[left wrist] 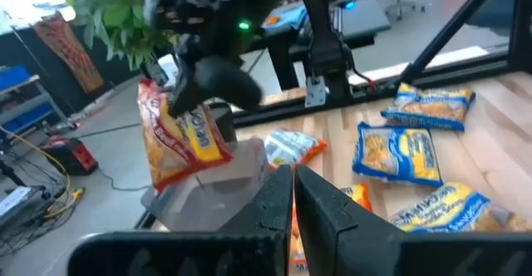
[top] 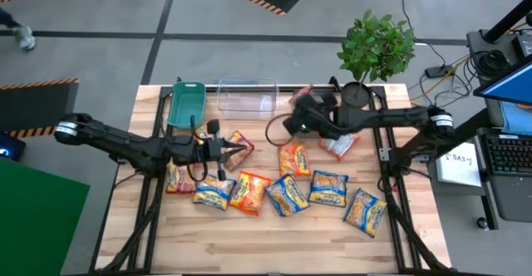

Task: Sort Maruchan noodles
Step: Put the red noodle pack into the black bin

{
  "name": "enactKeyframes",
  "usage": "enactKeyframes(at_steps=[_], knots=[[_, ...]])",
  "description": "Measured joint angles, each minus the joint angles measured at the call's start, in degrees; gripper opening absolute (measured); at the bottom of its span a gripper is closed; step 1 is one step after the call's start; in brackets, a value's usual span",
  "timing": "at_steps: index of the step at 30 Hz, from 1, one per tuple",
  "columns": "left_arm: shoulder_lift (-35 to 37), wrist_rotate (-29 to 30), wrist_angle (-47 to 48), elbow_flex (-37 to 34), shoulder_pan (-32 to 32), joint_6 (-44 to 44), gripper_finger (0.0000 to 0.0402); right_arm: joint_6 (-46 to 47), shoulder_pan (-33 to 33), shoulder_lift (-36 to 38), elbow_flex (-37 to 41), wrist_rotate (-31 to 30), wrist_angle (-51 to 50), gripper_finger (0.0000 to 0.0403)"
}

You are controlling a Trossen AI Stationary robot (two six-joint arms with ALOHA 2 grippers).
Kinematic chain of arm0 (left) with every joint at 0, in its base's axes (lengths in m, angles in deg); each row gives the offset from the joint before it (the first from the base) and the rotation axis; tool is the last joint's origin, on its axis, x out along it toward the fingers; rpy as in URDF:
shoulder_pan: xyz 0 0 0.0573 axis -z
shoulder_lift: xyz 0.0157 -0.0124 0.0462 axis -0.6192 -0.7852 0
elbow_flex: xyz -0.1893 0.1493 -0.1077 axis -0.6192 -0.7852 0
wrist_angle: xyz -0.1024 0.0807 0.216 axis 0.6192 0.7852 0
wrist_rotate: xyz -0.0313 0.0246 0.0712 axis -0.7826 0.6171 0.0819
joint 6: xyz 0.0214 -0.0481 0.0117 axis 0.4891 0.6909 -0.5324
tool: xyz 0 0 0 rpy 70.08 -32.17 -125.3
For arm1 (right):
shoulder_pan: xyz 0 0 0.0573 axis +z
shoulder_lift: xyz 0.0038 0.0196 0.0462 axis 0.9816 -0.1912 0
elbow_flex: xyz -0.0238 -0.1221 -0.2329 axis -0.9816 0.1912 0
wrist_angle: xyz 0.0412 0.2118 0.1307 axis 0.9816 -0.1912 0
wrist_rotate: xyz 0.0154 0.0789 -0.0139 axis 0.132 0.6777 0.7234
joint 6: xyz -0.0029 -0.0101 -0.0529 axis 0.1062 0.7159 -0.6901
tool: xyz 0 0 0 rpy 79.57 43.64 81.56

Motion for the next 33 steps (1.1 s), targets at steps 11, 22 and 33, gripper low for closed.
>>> enactKeyframes(at_steps=[11,22,33], knots=[[-0.22,0.0,2.78,0.0,0.0,0.35,0.0,1.95,-5.78,-9.12,-0.76,0.24,-4.69,0.0008],[-0.22,0.0,3.12,0.0,0.0,0.35,0.0,1.81,-7.03,-16.01,-0.76,0.28,-5.09,0.0009],[-0.22,0.0,3.17,0.0,0.0,0.35,0.0,2.01,-6.9,-17.69,-0.81,1.89,-4.43,0.0021]])
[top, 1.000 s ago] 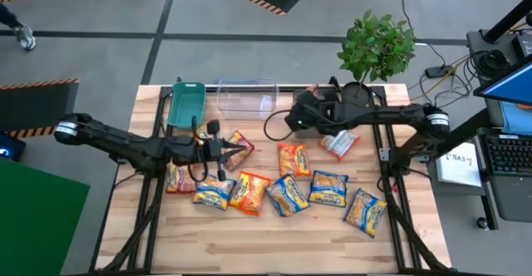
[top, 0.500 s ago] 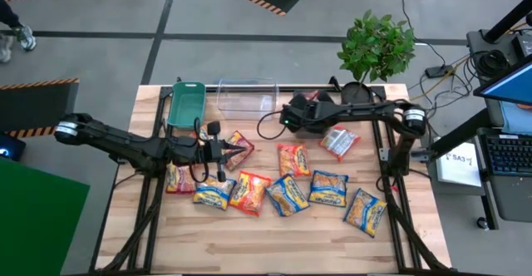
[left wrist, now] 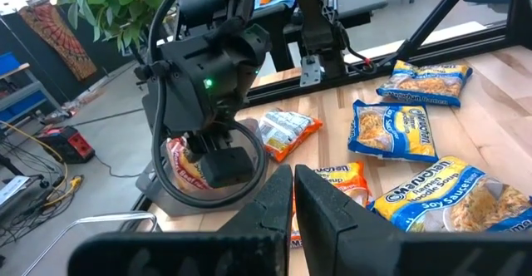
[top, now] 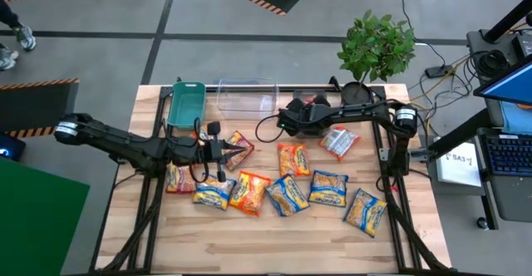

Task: Sort Maruchan noodles
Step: Put the red noodle pack into the black bin

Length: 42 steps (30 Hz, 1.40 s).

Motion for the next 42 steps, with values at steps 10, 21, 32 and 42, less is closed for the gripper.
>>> enactKeyframes(at_steps=[10,21,32,42], knots=[[0.0,0.0,0.87,0.0,0.0,0.17,0.0,5.83,-0.02,0.28,-2.65,1.82,-7.45,0.0036],[0.0,0.0,0.83,0.0,0.0,0.45,0.0,8.9,-0.02,0.39,-9.03,4.3,-19.52,0.0033],[0.0,0.0,1.36,0.0,0.01,0.85,0.0,9.37,-1.9,-0.35,-6.5,3.95,-18.28,0.0009],[0.0,0.0,1.68,0.0,0.0,1.07,0.0,6.66,-7.67,-0.2,0.08,14.42,-8.96,0.0008]])
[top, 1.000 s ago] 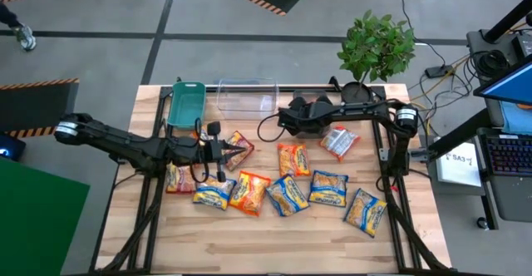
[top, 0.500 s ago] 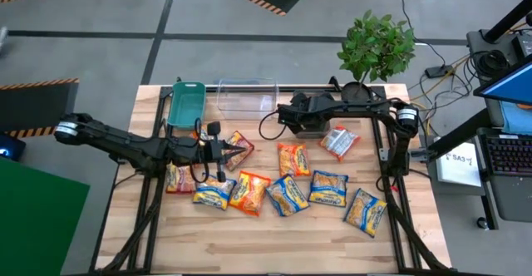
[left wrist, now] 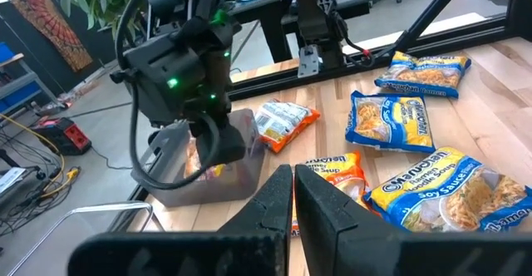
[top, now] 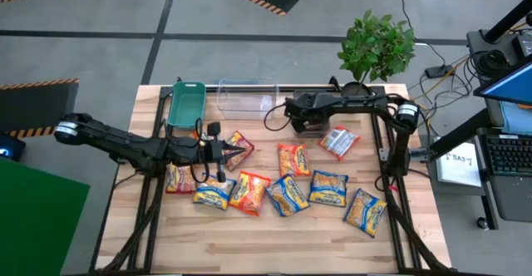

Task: Sort Maruchan noodles
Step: Put the red noodle pack into the black bin, then put the orange noodle pack into the transparent bin

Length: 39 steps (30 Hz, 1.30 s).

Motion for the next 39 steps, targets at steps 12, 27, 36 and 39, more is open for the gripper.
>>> enactKeyframes(at_steps=[12,27,36,39], knots=[[0.0,0.0,-0.17,0.0,0.0,0.0,0.0,-3.11,-1.36,0.63,-0.25,2.39,1.23,0.0008],[0.0,-0.02,-0.06,0.0,0.0,0.24,0.0,-3.17,-0.87,0.21,0.38,1.87,3.79,0.0008],[0.0,-0.02,-0.01,0.0,0.0,0.24,0.0,-4.07,3.7,5.41,-1.0,1.65,3.36,0.0008],[0.0,-0.02,-0.02,0.0,0.02,0.52,0.0,-4.41,7.13,7.84,-1.0,1.85,2.88,0.0008]])
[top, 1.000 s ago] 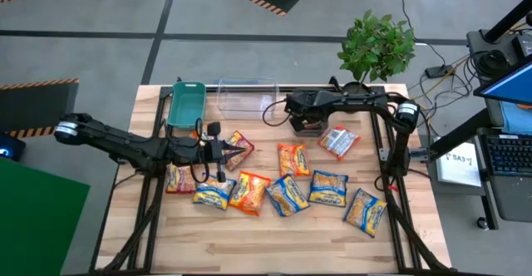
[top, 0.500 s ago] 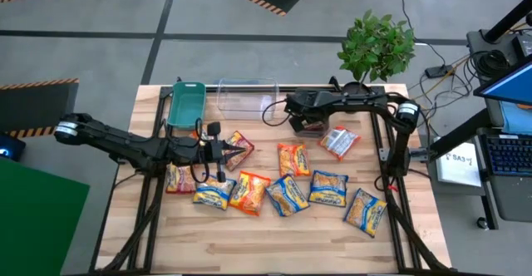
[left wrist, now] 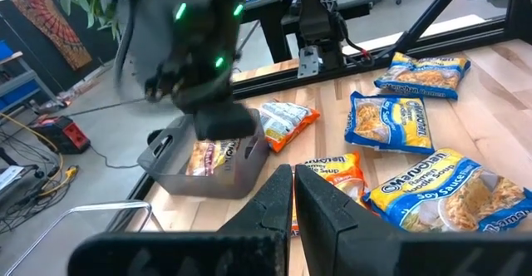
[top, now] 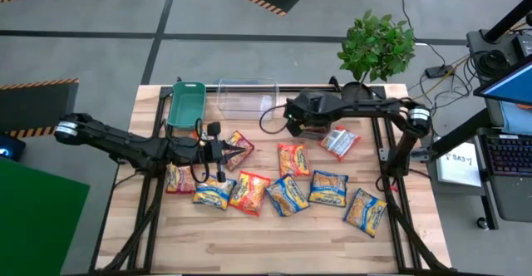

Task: Sort Maruchan noodles
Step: Put the orange noodle pack into the transparent bin

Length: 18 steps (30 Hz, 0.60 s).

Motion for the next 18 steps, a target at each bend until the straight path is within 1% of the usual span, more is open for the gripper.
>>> enactKeyframes(at_steps=[6,9,12,15,18], knots=[[0.0,-0.02,0.02,0.0,-0.01,4.34,0.0,-2.59,8.75,4.3,0.92,0.09,-0.6,0.0008],[0.0,-0.02,1.13,0.02,-0.02,8.7,0.0,-3.23,12.83,6.3,1.89,0.09,-0.64,0.0008],[0.0,-0.05,3.85,0.03,0.0,14.88,0.0,-5.68,16.74,8.55,4.1,0.07,0.67,0.0008],[-0.8,-0.08,6.47,0.04,-0.01,21.3,0.0,-8.32,20.07,11.88,8.22,0.05,6.05,0.0008],[-2.84,-0.09,7.31,0.04,0.0,26.92,0.0,-11.84,22.56,16.22,14.52,0.13,15.87,0.0008]])
